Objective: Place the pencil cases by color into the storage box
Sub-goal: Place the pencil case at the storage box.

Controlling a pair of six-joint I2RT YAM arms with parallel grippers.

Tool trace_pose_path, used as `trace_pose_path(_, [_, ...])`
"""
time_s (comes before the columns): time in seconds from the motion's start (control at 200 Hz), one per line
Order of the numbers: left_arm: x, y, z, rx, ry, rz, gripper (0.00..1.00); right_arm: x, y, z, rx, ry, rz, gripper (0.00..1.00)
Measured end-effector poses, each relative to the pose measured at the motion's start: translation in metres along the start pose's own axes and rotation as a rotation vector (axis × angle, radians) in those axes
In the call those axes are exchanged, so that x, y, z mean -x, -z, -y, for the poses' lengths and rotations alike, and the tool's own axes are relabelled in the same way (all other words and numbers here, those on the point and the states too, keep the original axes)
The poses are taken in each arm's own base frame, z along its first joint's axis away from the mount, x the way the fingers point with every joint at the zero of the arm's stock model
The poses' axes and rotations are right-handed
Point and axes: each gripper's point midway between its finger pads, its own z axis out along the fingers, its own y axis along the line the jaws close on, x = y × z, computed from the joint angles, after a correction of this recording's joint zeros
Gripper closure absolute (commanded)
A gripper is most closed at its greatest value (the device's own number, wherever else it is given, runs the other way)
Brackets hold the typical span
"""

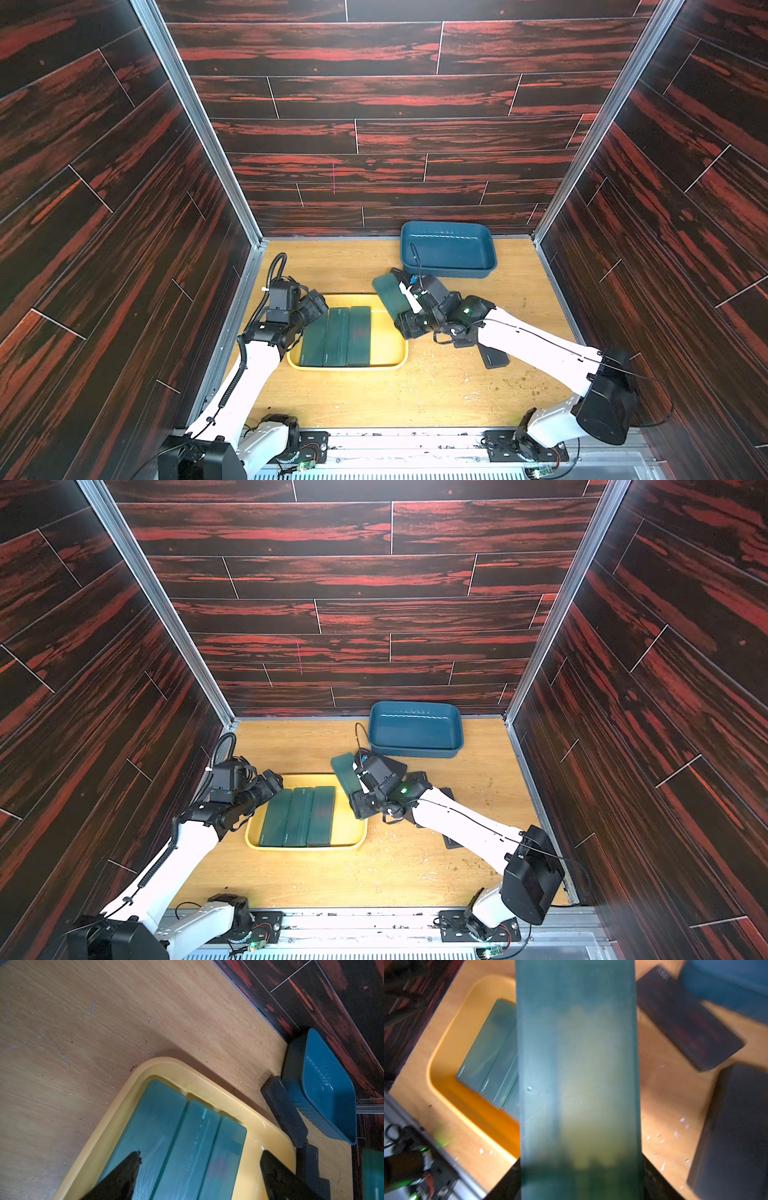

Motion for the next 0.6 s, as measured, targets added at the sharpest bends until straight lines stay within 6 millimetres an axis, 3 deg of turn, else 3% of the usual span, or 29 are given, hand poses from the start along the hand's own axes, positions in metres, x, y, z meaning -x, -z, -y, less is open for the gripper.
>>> trace_pose_path(0.301, [0.003,0.007,0.001,0.026,-0.049,0.07,0.09,-0.034,-0.021,-0.005,-0.022,-0.133,-0.171,0.57])
trace_pose_path(0.601, [0.002,0.01,0.008,0.059,-0.133,0.116,0.09,-0.039,-0.04,-0.015,-0.039,-0.233,-0.278,0.58])
